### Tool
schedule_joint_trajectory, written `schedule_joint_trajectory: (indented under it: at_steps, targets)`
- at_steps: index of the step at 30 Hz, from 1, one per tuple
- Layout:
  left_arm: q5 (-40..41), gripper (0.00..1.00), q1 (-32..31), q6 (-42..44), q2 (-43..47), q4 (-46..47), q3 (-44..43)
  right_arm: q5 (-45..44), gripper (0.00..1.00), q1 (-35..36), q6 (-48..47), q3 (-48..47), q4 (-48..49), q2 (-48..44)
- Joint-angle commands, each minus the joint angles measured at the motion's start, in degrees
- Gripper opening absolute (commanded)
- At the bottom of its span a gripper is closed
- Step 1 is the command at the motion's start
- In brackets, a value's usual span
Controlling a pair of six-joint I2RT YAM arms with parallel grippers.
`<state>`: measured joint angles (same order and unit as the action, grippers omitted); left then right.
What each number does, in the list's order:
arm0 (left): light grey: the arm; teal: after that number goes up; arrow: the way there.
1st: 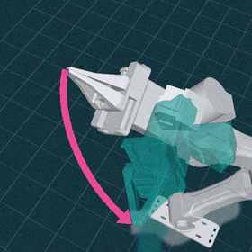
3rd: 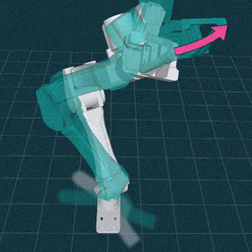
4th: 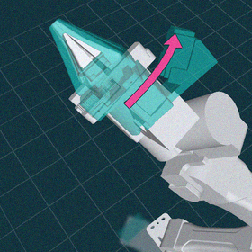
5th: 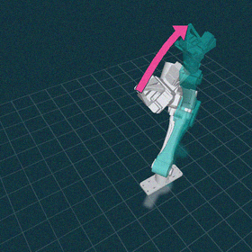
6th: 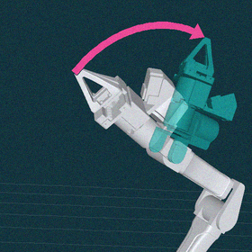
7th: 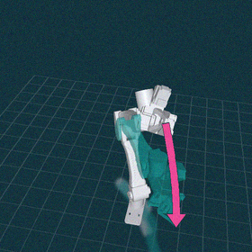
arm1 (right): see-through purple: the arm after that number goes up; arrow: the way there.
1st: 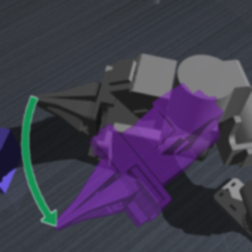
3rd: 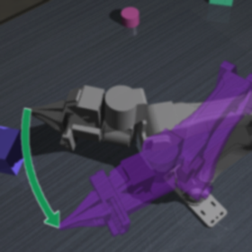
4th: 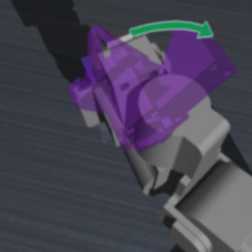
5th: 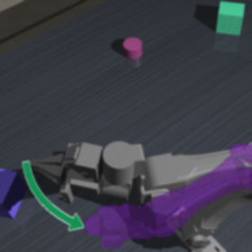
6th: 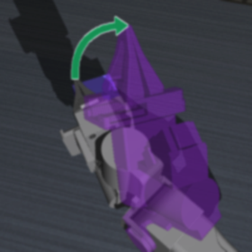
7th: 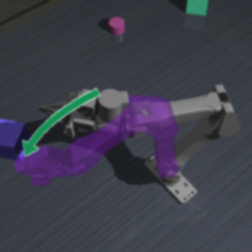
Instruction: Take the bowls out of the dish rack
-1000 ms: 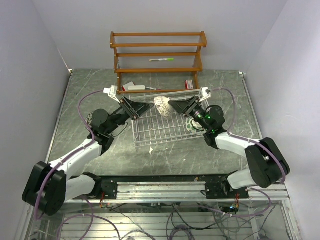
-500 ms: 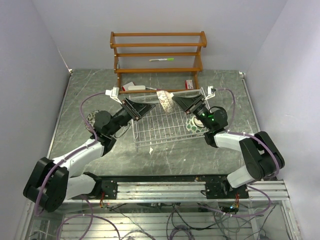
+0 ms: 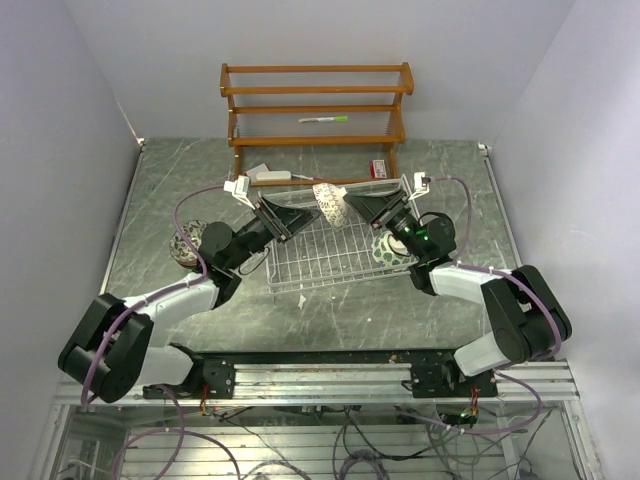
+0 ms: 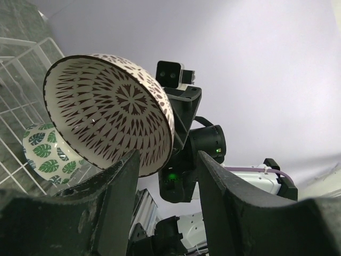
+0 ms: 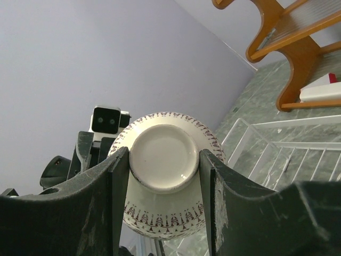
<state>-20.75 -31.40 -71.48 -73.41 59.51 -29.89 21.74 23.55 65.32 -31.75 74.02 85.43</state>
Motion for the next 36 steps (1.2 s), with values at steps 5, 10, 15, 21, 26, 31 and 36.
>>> schedule_joint_trajectory:
  at_steps: [5,10,15,21,26,31,36]
  targets:
    - [1.1,0.58,-0.7,2.6,3.2,-0.6,-2.7,0.4,0.00,-0.7,-0.6,-1.0,2.7,-2.0]
    - [1.6,0.55,-0.9,3.4,1.5,-1.8,-4.7,0.6,0.00,-0.7,-0.7,-1.1,2.4,-2.1]
    - [0.3,0.51,-0.9,1.5,-2.6,2.4,-6.0,0.7,0.00,-0.7,-1.1,-1.1,1.6,-2.7]
    - [0.3,0.48,-0.9,0.7,-4.4,4.2,-5.8,0.5,0.00,-0.7,-1.8,-1.1,0.6,-3.1]
    - [0.3,0.48,-1.0,0.6,-4.2,4.4,-5.6,0.9,0.00,-1.4,-0.9,-0.8,2.0,-2.4]
    - [0.2,0.45,-1.2,0.8,-4.5,4.0,-6.7,0.9,0.00,-1.3,-0.7,-0.6,2.3,-2.2]
    - [-0.2,0.42,-1.9,0.4,-6.0,4.5,-8.0,0.9,0.00,-1.3,-0.5,-0.6,2.9,-2.0]
